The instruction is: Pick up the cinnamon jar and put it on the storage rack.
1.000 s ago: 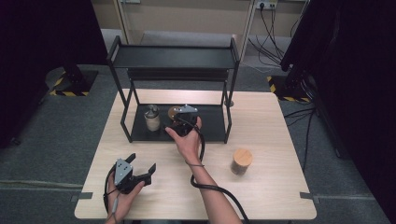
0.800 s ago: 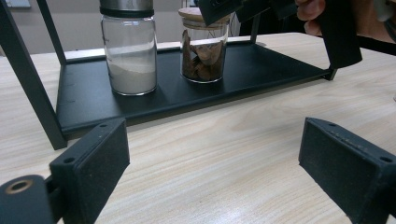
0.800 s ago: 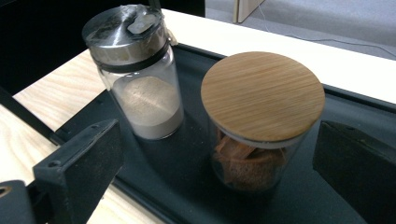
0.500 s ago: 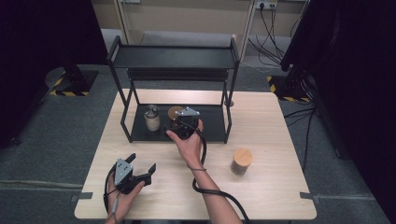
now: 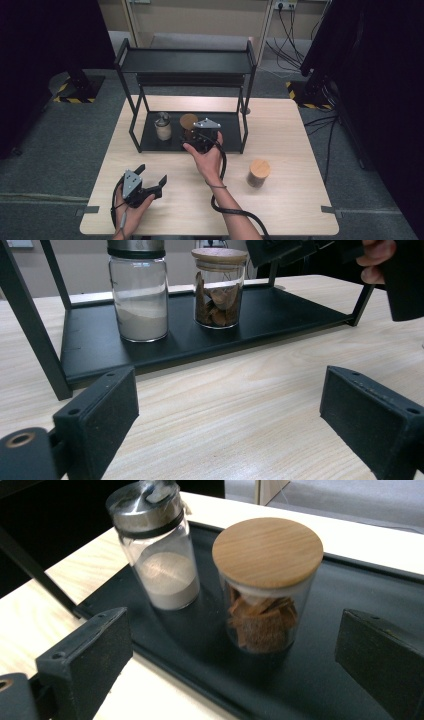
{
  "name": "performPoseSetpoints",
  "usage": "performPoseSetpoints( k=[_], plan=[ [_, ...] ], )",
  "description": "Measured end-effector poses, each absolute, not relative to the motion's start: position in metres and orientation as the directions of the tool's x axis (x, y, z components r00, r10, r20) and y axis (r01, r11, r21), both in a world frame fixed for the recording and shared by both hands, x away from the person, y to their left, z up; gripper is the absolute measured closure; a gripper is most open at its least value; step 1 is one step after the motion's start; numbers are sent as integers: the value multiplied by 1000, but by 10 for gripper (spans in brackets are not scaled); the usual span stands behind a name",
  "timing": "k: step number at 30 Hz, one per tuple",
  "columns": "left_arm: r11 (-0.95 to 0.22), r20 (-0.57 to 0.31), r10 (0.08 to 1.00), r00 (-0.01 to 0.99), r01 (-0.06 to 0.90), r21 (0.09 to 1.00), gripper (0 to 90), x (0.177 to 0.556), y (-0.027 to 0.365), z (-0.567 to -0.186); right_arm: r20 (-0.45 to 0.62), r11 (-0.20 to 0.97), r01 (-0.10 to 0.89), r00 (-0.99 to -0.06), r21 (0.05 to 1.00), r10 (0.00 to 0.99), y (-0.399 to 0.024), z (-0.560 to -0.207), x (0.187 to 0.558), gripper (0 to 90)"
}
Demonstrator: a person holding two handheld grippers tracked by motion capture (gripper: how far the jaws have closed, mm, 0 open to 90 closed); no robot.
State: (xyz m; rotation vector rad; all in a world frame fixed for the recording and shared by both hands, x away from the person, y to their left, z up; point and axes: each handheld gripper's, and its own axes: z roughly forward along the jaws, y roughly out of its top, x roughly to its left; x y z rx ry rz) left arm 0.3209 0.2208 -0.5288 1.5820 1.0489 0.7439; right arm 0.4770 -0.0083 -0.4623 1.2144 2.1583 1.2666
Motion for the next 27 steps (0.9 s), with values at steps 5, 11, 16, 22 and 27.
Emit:
performPoseSetpoints(
  k=[5, 11, 16, 22, 27],
  plan=[
    [-66, -49, 905, 422, 254, 965, 80, 321, 221, -529, 113, 234, 495, -575, 837, 811, -12, -464, 471, 23],
    [-68, -47, 905, 423, 253, 965, 80, 321, 221, -529, 124, 234, 500, -583, 834, 803, -15, -466, 464, 23],
    [-68, -47, 905, 422, 253, 965, 80, 321, 221, -529, 120, 239, 494, -589, 836, 799, -18, -466, 459, 23],
    [-68, -46, 906, 421, 252, 965, 80, 321, 221, -529, 133, 235, 495, -599, 837, 789, -25, -468, 452, 23],
    [-69, -45, 906, 421, 253, 965, 80, 321, 220, -529, 137, 231, 496, -599, 837, 789, -30, -469, 447, 23]
  ],
)
